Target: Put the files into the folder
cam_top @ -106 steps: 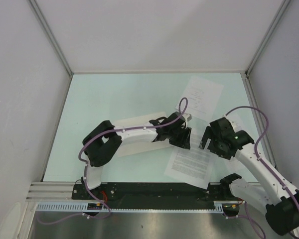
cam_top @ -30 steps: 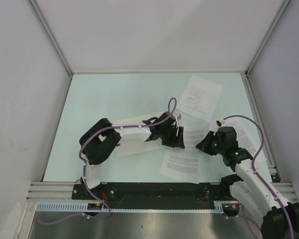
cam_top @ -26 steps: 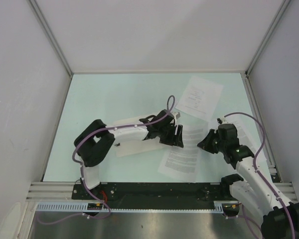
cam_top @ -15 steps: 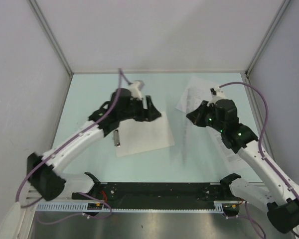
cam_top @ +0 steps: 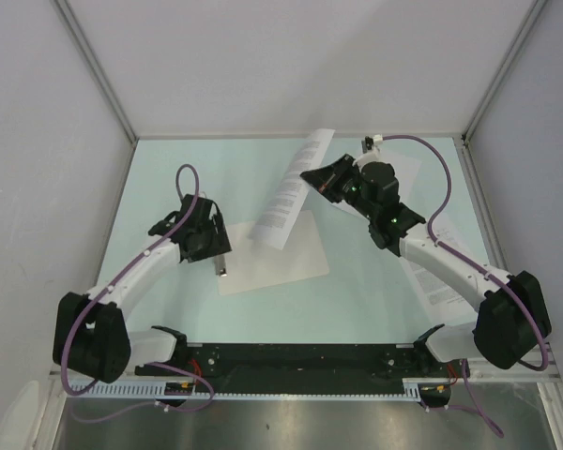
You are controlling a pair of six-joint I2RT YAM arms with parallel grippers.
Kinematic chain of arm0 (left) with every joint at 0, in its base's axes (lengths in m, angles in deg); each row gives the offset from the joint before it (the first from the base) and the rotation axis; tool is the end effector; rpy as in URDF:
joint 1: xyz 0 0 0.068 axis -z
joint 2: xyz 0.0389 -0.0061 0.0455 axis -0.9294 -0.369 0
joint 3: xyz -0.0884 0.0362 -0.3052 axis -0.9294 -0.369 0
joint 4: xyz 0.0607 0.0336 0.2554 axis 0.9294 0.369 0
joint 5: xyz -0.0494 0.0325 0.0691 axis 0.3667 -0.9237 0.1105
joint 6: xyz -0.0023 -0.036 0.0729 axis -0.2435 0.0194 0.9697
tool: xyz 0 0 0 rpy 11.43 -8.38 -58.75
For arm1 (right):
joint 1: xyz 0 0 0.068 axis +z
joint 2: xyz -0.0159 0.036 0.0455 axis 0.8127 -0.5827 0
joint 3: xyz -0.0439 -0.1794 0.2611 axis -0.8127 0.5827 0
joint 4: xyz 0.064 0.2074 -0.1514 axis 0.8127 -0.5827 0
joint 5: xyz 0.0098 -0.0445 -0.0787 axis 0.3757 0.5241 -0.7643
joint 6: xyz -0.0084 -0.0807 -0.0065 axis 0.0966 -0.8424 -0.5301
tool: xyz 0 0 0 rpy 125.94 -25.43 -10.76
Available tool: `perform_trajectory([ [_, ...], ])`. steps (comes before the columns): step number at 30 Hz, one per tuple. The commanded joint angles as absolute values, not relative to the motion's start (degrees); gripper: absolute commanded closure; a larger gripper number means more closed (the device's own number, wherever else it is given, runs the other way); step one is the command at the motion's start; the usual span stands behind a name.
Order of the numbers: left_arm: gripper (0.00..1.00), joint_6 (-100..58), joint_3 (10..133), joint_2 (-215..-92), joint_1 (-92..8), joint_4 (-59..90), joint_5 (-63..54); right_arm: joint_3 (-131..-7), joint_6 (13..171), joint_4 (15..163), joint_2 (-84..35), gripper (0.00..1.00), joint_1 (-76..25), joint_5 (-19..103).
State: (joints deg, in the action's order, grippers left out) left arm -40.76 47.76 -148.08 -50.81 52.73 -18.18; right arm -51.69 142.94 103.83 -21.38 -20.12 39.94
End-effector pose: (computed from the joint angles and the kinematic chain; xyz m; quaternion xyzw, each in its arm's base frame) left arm 0.2375 -0.0679 0.2500 -0.1261 0.9487 -0.0757 0.2798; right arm 0.2885 0.2041 0.3780 0.1207 0.7314 0.5055 0.4416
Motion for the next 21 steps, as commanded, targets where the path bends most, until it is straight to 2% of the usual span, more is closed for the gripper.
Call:
perform_trajectory([
  [1, 0.31, -39.9, 47.2, -153.2, -51.6, 52.6, -23.8, -51.9, 142.7, 104.7, -21.1, 1.0, -21.9, 34.7],
  [5, 0.33, -40.3, 48.7, -160.4, -51.6, 51.4, -26.3, -36.3, 143.1, 116.6, -22.0, 1.0, -23.5, 32.1],
  [9, 0.34, -40.1, 49.7, -164.9, -51.5, 50.7, -28.5, -29.2, 141.0, 127.5, -25.3, 1.0, -21.0, 27.3],
  [16, 0.34, -39.5, 49.5, -167.8, -51.4, 46.5, -25.7, -23.2, 141.6, 129.5, -28.1, 1.0, -15.1, 9.7],
  [21, 0.38, -41.2, 49.5, -165.2, -51.0, 47.7, -26.5, -23.2, 144.1, 124.1, -29.8, 1.0, -14.9, 5.2],
])
